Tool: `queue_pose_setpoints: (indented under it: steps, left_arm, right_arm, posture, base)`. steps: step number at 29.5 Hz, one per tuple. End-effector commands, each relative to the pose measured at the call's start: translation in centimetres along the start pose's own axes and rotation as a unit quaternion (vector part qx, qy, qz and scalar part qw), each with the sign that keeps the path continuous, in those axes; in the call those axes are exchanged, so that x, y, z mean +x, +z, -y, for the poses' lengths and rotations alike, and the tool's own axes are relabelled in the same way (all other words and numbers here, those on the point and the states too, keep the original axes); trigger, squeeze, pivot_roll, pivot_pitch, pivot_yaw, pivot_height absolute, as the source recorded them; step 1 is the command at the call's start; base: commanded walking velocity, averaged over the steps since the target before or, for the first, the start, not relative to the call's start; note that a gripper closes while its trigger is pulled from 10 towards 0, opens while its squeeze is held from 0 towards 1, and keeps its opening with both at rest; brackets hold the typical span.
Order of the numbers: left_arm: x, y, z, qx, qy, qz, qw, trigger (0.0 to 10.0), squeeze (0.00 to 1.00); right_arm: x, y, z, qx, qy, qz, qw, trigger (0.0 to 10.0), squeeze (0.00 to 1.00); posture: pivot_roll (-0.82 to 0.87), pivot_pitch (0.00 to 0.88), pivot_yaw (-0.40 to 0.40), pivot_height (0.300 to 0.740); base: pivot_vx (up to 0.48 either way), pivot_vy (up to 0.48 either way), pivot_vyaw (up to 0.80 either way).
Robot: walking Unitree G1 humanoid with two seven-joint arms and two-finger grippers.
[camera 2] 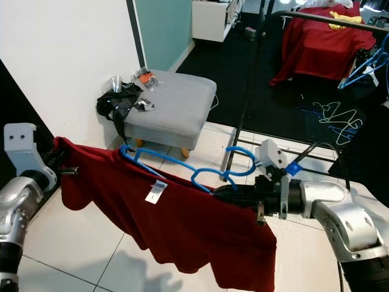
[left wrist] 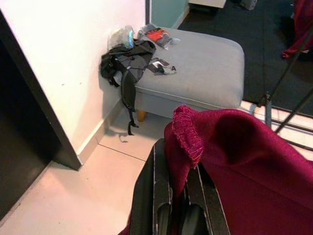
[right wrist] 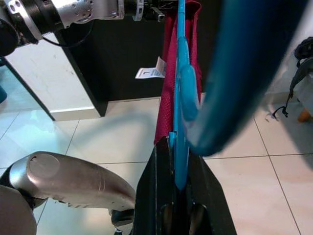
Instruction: Hang hanger
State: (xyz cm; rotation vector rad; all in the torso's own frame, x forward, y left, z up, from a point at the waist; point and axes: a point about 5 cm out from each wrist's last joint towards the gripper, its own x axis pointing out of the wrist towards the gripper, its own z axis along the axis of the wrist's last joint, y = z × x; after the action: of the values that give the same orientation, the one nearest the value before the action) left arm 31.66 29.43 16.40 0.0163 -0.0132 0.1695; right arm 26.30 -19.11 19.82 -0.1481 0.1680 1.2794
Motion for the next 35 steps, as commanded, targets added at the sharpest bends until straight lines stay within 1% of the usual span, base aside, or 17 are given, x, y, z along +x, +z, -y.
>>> queue_pose_setpoints:
  steps: [1,3,5,7,9,10,11,13,14,15,18,19,22,26,28,33,35]
  left_arm:
    - [-0.5,0.7,-3.5,0.020,0.092,0.008,0.996,0.0,0.00]
    - [-0.6,0.1,-3.3,0.027,0.092,-0.001,0.995,0.0,0.00]
    - [-0.6,0.1,-3.3,0.027,0.092,-0.001,0.995,0.0,0.00]
    - [-0.6,-0.2,-1.3,0.037,0.039,0.004,0.999,0.0,0.00]
    - [-0.6,-0.2,-1.3,0.037,0.039,0.004,0.999,0.0,0.00]
    - [-0.7,-0.1,0.8,0.038,-0.019,0.017,0.999,0.0,0.00]
    - [-0.7,-0.1,0.8,0.038,-0.019,0.017,0.999,0.0,0.00]
    - [-1.3,0.6,5.6,0.013,-0.138,0.048,0.989,0.0,0.00]
    - [-1.5,0.9,7.0,0.001,-0.168,0.058,0.984,0.0,0.00]
    - [-1.5,0.9,7.0,0.001,-0.168,0.058,0.984,0.0,0.00]
    - [-2.3,2.4,11.5,-0.022,-0.250,0.086,0.964,0.0,0.00]
    - [-2.3,2.4,11.5,-0.022,-0.250,0.086,0.964,0.0,0.00]
    - [-2.4,3.8,14.9,-0.037,-0.284,0.101,0.953,0.0,0.00]
    - [-2.5,4.5,16.8,-0.052,-0.299,0.109,0.947,0.0,0.00]
    - [-3.3,4.5,17.9,-0.066,-0.326,0.104,0.937,0.0,0.00]
    - [-4.4,4.3,18.7,-0.066,-0.365,0.095,0.924,0.0,0.00]
    - [-5.0,3.3,18.7,-0.056,-0.371,0.075,0.924,0.0,0.00]
  right_arm:
    - [-1.6,0.0,0.4,-0.004,-0.037,-0.008,0.999,10.0,0.00]
    - [-1.8,0.4,1.8,-0.028,-0.099,0.007,0.995,10.0,0.00]
    - [-1.8,0.4,1.8,-0.028,-0.099,0.007,0.995,10.0,0.00]
    - [-1.8,1.0,3.2,-0.048,-0.167,0.031,0.984,10.0,0.00]
    - [-1.8,1.0,3.2,-0.048,-0.167,0.031,0.984,10.0,0.00]
    - [-1.5,1.3,3.7,-0.053,-0.197,0.048,0.978,10.0,0.00]
    - [-1.5,1.3,3.7,-0.053,-0.197,0.048,0.978,10.0,0.00]
    - [-0.5,1.6,4.3,-0.046,-0.235,0.089,0.967,10.0,0.00]
    - [-0.1,1.6,4.4,-0.040,-0.242,0.100,0.964,10.0,0.00]
    - [-0.1,1.6,4.4,-0.040,-0.242,0.100,0.964,10.0,0.00]
    - [2.4,0.6,3.6,-0.032,-0.214,0.092,0.972,10.0,0.00]
    - [2.4,0.6,3.6,-0.032,-0.214,0.092,0.972,10.0,0.00]
    - [5.1,-0.3,2.6,-0.031,-0.183,0.087,0.979,10.0,0.00]
    - [6.8,-0.2,2.5,-0.034,-0.195,0.109,0.974,10.0,0.00]
    - [6.6,0.9,4.0,-0.034,-0.271,0.150,0.950,10.0,0.00]
    - [5.9,1.9,5.4,-0.029,-0.343,0.185,0.921,10.0,0.00]
    - [3.9,1.2,7.7,0.043,-0.457,0.185,0.869,10.0,0.00]
  posture:
    - [0.00,0.129,0.022,0.740]
    - [0.00,0.128,0.020,0.740]
    - [0.00,0.128,0.020,0.740]
    - [0.00,0.127,0.019,0.740]
    - [0.00,0.127,0.019,0.740]
    - [0.00,0.124,0.014,0.740]
    - [0.00,0.124,0.014,0.740]
    - [-0.01,0.121,0.009,0.740]
    - [-0.01,0.121,0.009,0.740]
    - [-0.01,0.121,0.009,0.740]
    - [-0.01,0.116,0.004,0.740]
    - [-0.01,0.116,0.004,0.740]
    - [-0.01,0.114,-0.001,0.740]
    - [-0.01,0.109,-0.006,0.740]
    - [-0.02,0.101,-0.005,0.740]
    - [-0.02,0.099,-0.003,0.740]
    - [-0.02,0.095,-0.007,0.740]
  base:
    - [0.000,0.000,0.00]
    - [0.000,0.000,0.00]
    - [0.000,0.000,0.00]
    - [0.000,0.000,0.00]
    - [0.000,0.000,0.00]
    - [0.000,0.000,0.00]
    - [0.000,0.000,0.00]
    - [0.000,0.000,0.00]
    - [0.000,0.000,0.00]
    - [0.000,0.000,0.00]
    - [0.000,0.000,0.00]
    - [0.000,0.000,0.00]
    - [0.000,0.000,0.00]
    - [0.000,0.000,0.00]
    - [0.000,0.000,0.00]
    - [0.000,0.000,0.00]
    - [0.000,0.000,0.00]
